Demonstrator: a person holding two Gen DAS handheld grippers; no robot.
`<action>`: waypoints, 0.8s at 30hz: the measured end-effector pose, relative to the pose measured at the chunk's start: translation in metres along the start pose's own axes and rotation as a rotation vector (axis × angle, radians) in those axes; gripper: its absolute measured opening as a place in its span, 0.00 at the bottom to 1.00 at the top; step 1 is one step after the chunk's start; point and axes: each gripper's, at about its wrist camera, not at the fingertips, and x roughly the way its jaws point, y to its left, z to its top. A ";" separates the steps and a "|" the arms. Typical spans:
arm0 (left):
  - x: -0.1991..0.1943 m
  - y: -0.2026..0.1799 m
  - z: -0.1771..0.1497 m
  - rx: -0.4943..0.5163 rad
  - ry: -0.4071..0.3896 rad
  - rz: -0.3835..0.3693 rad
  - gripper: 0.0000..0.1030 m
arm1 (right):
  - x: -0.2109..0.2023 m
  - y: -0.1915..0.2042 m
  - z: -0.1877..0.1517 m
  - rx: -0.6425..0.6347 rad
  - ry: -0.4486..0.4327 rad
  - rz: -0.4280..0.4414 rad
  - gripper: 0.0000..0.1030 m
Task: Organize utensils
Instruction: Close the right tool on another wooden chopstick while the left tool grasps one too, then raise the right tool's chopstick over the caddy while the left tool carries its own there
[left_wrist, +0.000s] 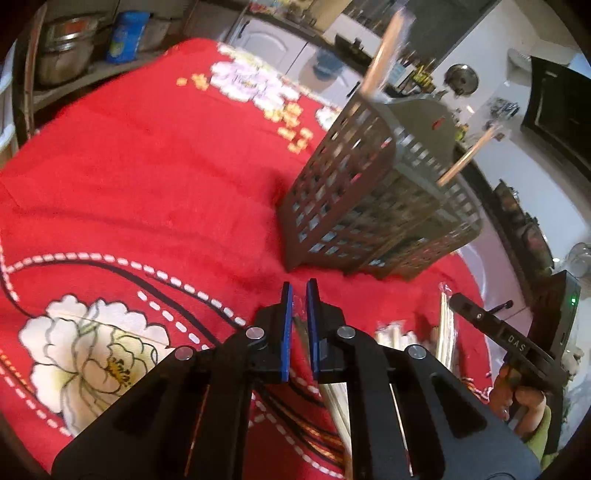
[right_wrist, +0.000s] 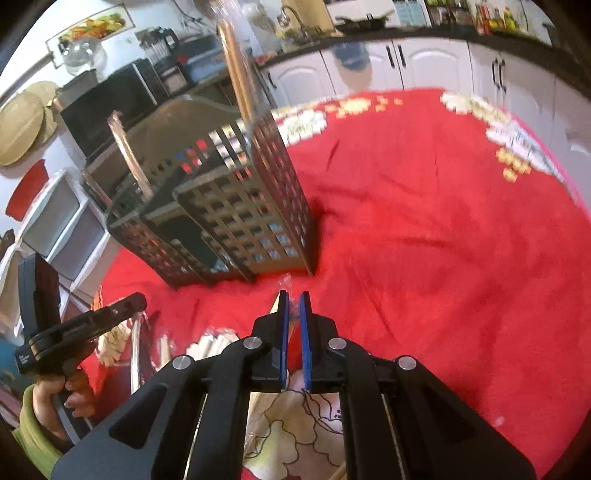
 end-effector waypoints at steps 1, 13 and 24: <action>-0.007 -0.004 0.002 0.009 -0.018 -0.006 0.05 | -0.006 0.002 0.003 -0.006 -0.018 0.001 0.06; -0.069 -0.044 0.032 0.111 -0.184 -0.061 0.04 | -0.075 0.030 0.022 -0.115 -0.218 -0.012 0.05; -0.096 -0.071 0.046 0.178 -0.248 -0.113 0.04 | -0.110 0.049 0.024 -0.189 -0.291 0.020 0.04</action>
